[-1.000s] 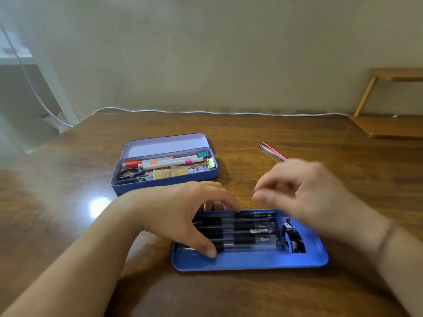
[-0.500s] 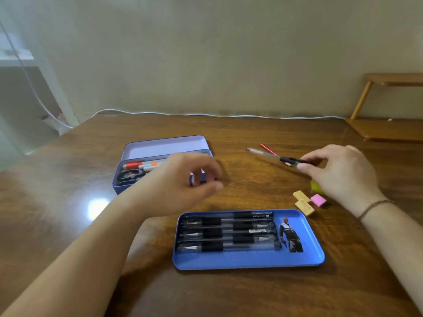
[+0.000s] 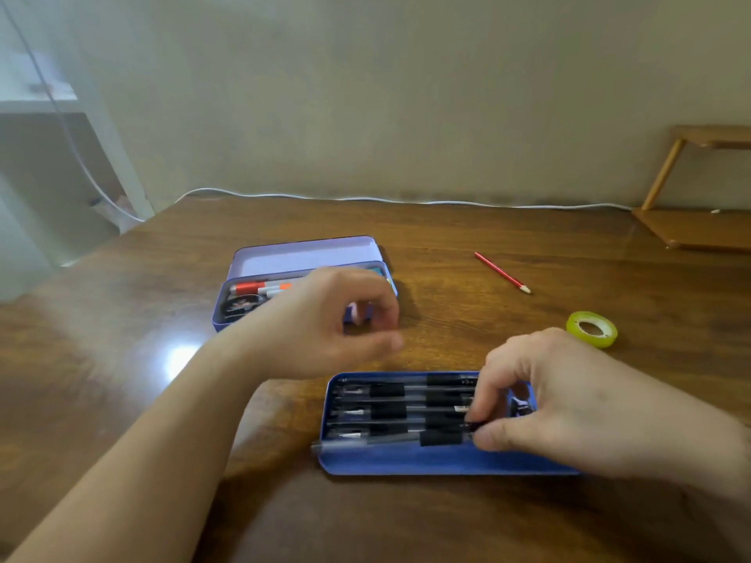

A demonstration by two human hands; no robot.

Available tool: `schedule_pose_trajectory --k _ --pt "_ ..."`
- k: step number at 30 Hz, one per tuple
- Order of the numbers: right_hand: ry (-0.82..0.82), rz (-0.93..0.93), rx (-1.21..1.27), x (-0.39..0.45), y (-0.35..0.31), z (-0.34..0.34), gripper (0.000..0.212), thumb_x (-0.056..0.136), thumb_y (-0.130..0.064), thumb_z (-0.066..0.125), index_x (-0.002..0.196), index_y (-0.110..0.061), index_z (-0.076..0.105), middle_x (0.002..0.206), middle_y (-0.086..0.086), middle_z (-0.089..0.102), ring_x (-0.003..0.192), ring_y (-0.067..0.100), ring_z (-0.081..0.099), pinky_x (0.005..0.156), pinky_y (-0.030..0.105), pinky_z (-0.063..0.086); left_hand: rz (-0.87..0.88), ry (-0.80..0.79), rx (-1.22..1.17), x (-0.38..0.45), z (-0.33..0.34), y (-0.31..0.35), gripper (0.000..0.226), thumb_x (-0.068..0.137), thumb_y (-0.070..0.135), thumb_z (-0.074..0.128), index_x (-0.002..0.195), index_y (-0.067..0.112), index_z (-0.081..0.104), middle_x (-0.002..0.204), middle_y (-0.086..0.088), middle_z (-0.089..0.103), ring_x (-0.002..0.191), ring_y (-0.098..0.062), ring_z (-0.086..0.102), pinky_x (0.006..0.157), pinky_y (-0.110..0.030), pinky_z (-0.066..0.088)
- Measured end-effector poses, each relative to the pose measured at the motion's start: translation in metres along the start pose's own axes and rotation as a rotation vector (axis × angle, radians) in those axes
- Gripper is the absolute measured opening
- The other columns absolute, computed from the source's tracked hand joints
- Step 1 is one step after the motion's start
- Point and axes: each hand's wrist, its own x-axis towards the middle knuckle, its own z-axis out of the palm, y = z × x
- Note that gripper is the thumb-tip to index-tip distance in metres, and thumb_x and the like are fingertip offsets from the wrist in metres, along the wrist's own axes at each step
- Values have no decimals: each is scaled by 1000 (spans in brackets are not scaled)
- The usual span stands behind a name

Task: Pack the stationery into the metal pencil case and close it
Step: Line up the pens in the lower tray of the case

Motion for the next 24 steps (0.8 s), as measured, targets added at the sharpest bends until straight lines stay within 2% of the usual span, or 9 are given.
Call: schedule_pose_trajectory --k 2,4,10,16,19,24 --pt "-7 -3 -39 -2 0 -2 11 70 -47 77 78 -43 71 84 -27 65 84 -2 60 77 28 53 12 -174 22 -1 1 -1 19 81 44 74 94 33 65 91 15 63 91 -12 59 73 -20 45" --pt "-18 4 -77 -6 1 -6 15 70 -51 76 82 -44 70 84 -27 64 87 -4 57 77 27 52 0 -278 18 -2 2 1 30 78 48 76 103 36 64 100 19 61 100 -9 57 79 -25 47" --pt "-64 22 -224 -6 2 -4 26 66 -58 72 85 -42 65 79 -23 64 83 -4 55 71 26 52 -22 -474 -32 -3 2 8 60 68 44 86 119 43 55 113 25 55 108 -4 53 87 -19 47" --pt "-53 13 -242 -3 5 -3 26 68 -56 72 78 -36 61 75 -20 64 79 -1 56 65 25 50 -21 -493 -36 -2 3 11 63 67 42 87 119 46 52 113 28 51 104 -6 55 87 -28 51" --pt "-76 -9 -216 -1 9 -2 23 72 -55 71 79 -35 62 78 -19 65 80 0 57 66 28 52 -39 -501 -37 -2 2 11 63 68 42 87 119 48 51 112 29 51 102 -5 56 87 -28 52" --pt "-98 -19 -131 0 13 -7 23 72 -56 71 82 -37 63 79 -18 65 76 -1 57 62 23 49 -47 -511 -47 -3 2 8 62 70 43 85 121 47 51 116 27 53 104 -6 56 86 -27 52"
